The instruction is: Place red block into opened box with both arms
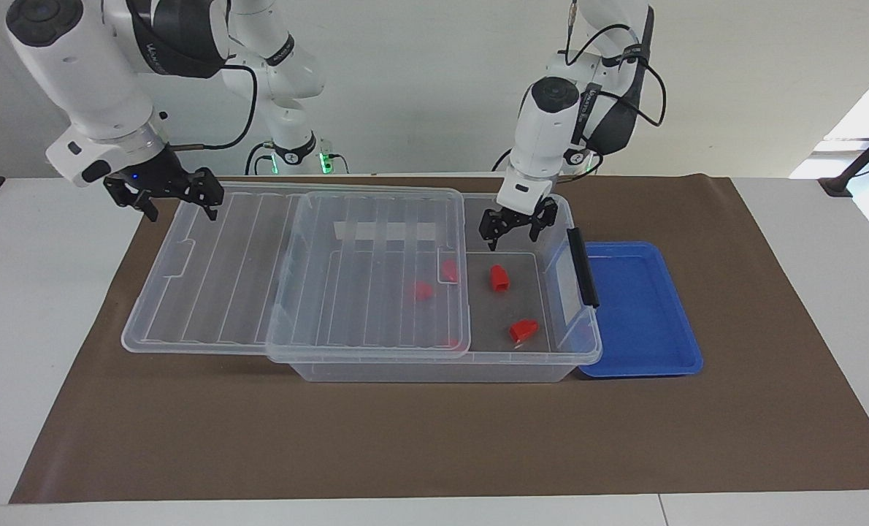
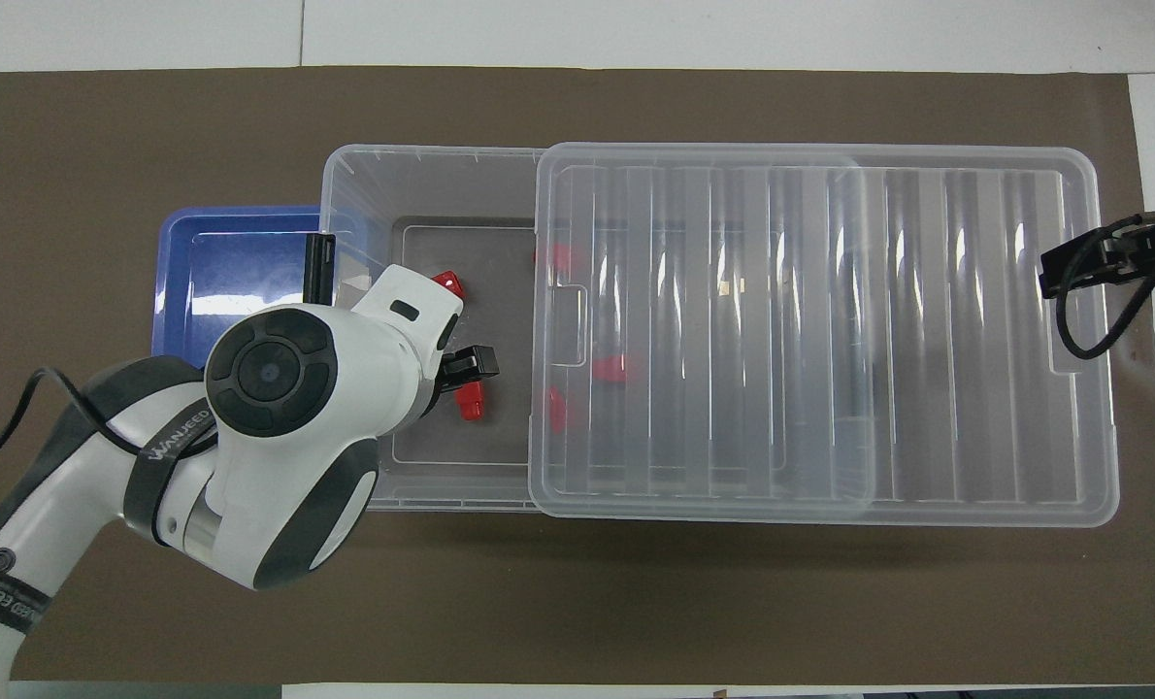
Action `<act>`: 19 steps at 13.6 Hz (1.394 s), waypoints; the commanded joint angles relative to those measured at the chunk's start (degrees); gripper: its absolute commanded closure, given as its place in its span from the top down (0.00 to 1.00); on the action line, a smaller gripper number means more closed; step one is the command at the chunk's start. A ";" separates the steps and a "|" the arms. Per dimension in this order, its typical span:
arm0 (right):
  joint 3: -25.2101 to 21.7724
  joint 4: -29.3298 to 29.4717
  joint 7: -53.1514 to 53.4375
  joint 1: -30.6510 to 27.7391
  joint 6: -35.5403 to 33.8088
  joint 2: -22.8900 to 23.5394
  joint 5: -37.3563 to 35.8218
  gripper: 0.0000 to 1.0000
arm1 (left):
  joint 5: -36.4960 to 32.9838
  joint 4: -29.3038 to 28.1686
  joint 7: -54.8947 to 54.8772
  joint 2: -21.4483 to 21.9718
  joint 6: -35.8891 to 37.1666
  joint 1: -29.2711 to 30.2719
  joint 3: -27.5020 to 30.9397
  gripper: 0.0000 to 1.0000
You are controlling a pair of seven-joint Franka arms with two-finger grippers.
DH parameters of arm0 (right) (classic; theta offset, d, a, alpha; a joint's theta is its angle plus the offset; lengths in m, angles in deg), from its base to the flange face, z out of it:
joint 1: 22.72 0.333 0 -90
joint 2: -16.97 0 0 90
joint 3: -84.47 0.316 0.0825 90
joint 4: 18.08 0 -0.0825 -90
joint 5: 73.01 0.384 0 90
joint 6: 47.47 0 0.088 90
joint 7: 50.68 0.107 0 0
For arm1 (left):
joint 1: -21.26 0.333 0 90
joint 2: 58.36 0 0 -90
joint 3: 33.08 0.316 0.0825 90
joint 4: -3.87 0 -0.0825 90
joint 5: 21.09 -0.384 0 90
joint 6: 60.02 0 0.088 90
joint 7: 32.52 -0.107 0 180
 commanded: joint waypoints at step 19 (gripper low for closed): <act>-7.71 -20.22 -9.61 -1.25 20.77 -0.57 0.09 0.00 | -0.69 23.67 -40.31 -3.64 19.49 31.25 0.03 1.00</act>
